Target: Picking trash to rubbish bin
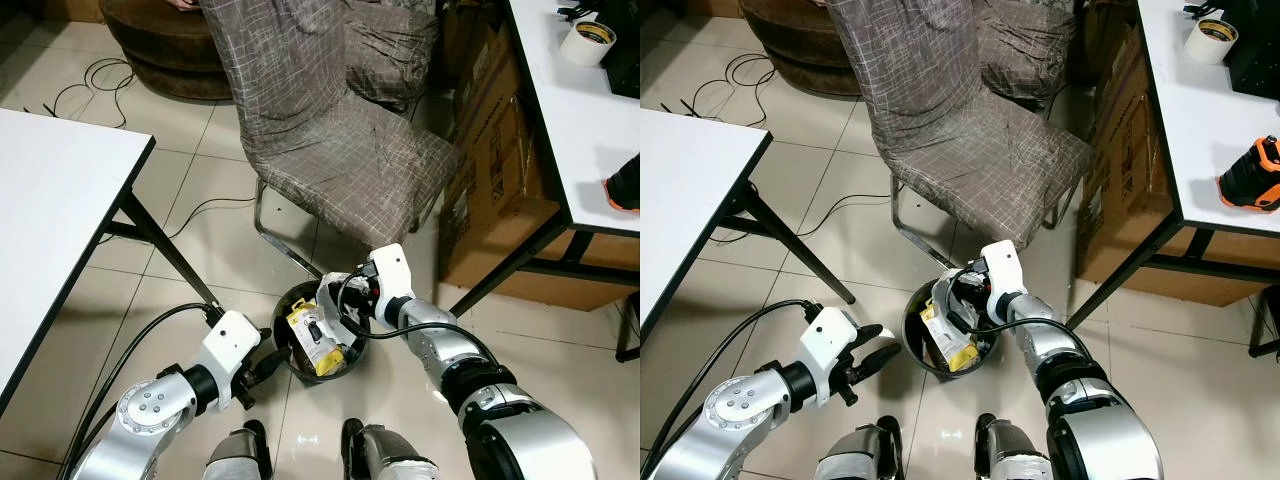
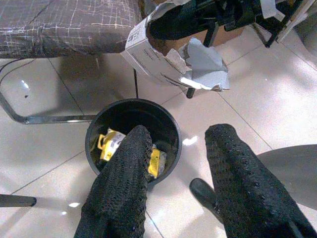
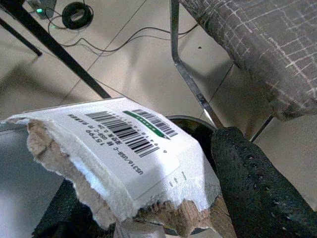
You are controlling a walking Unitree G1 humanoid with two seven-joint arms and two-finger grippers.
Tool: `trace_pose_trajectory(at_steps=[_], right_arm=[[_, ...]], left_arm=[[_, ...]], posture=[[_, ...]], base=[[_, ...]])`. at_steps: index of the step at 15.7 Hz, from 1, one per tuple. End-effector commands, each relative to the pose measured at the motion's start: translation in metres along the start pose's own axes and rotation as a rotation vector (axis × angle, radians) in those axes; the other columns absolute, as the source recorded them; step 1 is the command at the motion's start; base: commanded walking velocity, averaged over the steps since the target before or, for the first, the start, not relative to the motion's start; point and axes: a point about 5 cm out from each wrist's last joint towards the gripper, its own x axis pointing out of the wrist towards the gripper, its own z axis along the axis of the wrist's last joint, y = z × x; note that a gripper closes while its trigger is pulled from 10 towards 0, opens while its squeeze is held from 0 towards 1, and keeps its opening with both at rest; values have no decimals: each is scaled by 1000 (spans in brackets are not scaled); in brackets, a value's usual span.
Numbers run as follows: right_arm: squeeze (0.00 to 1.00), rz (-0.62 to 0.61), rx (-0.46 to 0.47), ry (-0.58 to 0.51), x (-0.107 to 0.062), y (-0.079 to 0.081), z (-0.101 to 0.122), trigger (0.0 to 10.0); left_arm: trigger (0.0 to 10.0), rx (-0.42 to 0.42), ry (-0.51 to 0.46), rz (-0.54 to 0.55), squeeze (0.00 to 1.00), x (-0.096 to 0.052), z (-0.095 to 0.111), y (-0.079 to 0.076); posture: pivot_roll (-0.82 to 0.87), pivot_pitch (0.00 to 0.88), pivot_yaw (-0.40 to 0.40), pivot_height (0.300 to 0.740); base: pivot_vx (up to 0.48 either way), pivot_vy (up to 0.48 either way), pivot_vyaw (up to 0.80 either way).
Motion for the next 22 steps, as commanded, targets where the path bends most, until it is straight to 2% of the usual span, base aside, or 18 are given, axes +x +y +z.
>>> trace_pose_trajectory(at_steps=[1, 3, 4, 8, 15, 16, 22], right_arm=[[1000, 7, 42, -10, 0, 1, -1, 10000], [1000, -17, 110, -19, 1, -1, 0, 10000], [0, -15, 138, -22, 1, -1, 0, 10000], [0, 20, 238, -51, 2, 1, 4, 10000], [0, 41, 252, -64, 4, 3, 10, 10000], [1000, 42, 259, -74, 4, 3, 11, 10000], [1000, 119, 286, -71, 5, 10, 11, 10000]], left_arm=[[10000, 2, 12, 4, 0, -2, -1, 0], [10000, 6, 13, 8, 0, -3, -1, 1], [10000, 8, 14, 9, 0, -3, -1, 1], [10000, 18, 15, 16, 0, -3, -1, 3], [10000, 27, 21, 17, 0, -4, -1, 3], [10000, 27, 22, 18, 0, -4, -1, 3], [10000, 26, 21, 20, 0, -3, -1, 3]], posture=[[46, 251, -49, 740], [49, 248, -49, 740], [52, 248, -47, 740], [54, 249, -45, 740], [55, 257, -44, 740], [55, 258, -45, 740], [54, 259, -47, 740]], base=[[0, 0, 0], [0, 0, 0], [0, 0, 0], [0, 0, 0], [0, 0, 0], [0, 0, 0], [0, 0, 0]])
